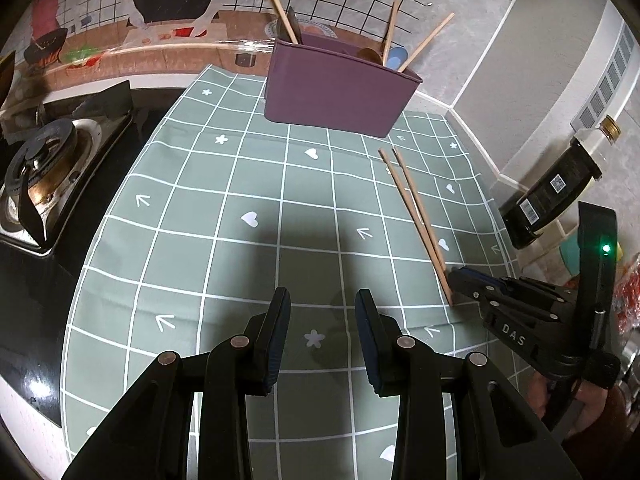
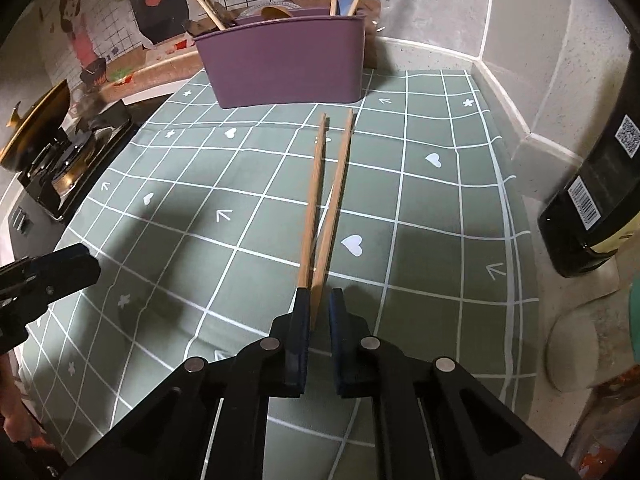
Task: Organize utensils
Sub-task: 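Grasp a chopstick with the right gripper while the left gripper approaches another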
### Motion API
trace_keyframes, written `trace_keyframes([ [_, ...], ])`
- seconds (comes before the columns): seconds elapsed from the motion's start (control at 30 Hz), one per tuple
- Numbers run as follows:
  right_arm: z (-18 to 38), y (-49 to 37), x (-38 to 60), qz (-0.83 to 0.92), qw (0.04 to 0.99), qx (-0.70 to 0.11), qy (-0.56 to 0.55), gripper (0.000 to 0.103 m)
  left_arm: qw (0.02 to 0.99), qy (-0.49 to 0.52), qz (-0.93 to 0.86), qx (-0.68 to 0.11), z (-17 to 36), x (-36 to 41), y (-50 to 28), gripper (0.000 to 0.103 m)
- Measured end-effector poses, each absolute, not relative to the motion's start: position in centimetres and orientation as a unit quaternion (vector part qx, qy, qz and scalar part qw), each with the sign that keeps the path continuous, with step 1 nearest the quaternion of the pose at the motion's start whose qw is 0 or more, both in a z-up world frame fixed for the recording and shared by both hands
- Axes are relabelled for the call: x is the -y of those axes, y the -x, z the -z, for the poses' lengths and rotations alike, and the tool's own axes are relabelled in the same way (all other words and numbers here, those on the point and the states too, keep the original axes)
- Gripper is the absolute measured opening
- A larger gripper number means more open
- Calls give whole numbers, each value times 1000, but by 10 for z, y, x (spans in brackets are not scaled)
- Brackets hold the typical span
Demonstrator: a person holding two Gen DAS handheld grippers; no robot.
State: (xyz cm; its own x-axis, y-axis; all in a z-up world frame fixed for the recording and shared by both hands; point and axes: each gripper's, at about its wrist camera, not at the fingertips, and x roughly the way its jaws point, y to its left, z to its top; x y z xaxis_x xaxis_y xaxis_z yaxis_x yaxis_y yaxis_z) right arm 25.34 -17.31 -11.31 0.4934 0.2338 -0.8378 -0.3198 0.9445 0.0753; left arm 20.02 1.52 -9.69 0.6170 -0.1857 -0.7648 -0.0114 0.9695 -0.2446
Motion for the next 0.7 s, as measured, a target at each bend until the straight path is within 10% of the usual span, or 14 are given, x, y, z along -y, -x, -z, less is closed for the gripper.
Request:
trace_keyframes([
  [0.7, 113, -248, 197, -128, 878, -460, 26, 6, 892, 75, 95, -435, 105, 29, -203, 35],
])
